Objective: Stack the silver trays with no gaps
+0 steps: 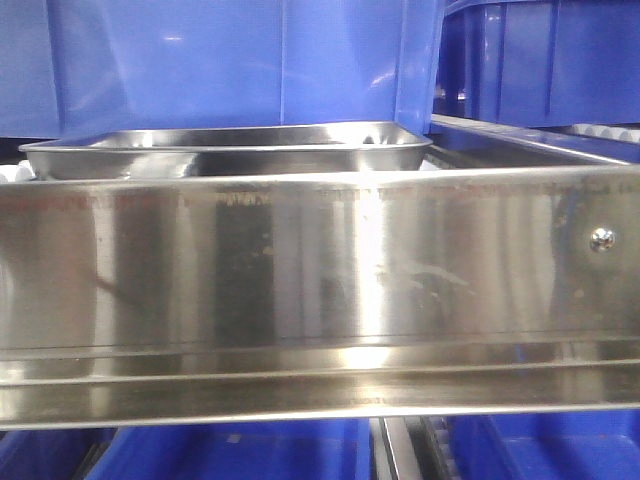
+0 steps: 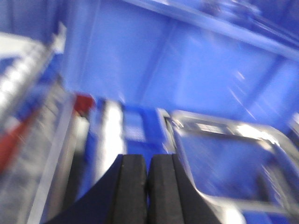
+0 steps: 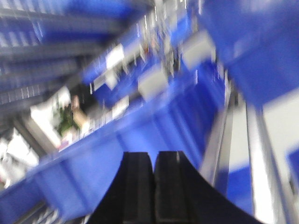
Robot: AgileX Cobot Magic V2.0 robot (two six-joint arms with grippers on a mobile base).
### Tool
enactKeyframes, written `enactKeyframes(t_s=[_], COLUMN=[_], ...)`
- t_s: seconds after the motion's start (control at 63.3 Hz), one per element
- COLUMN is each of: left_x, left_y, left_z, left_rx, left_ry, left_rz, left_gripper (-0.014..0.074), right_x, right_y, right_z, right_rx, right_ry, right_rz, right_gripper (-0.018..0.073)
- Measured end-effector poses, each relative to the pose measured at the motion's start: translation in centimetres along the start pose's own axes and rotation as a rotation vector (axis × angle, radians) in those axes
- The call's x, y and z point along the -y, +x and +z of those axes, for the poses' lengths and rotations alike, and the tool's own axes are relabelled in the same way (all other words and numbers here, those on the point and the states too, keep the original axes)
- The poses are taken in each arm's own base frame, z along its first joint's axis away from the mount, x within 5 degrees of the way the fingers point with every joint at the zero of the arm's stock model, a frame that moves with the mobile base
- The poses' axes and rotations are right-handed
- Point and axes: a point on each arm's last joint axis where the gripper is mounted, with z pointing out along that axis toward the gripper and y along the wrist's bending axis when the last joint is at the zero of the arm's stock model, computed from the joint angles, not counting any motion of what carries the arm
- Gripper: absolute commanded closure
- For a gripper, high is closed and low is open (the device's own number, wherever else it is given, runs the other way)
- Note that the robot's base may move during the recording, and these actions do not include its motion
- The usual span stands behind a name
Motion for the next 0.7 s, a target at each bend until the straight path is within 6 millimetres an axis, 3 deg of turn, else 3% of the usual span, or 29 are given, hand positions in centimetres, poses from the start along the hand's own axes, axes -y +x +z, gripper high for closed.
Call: enactKeyframes(t_s=[0.19, 0.348, 0.506, 0.696], left_x=[1.9, 2.4, 2.3, 2.3], left_y=[-1.6, -3.3, -3.6, -3.3], left_z=[-2.1, -3.0, -1.5, 0.7], left_rx=[-0.034, 0.048, 0.006, -0.109], left_ry=[0.124, 0.136, 0.125, 0.137], left_rz=[0.081, 0.107, 0.097, 0.052], left_gripper=[0.0594, 0.0604, 0.0603, 0.0603], right_x=[-1.1, -2.5, -4.3, -5.4], right_y=[-0.3, -2.7, -6.7, -7.5], right_z=[1.6, 4.3, 8.2, 13.1], right_rx=[-0.247, -0.333, -0.341, -0.566], right_ry=[0.006, 0.010, 0.021, -0.040], right_rz=[-0.166, -0.232, -0.309, -0.318], right_gripper=[0.0638, 0.0638, 0.0638, 0.0638])
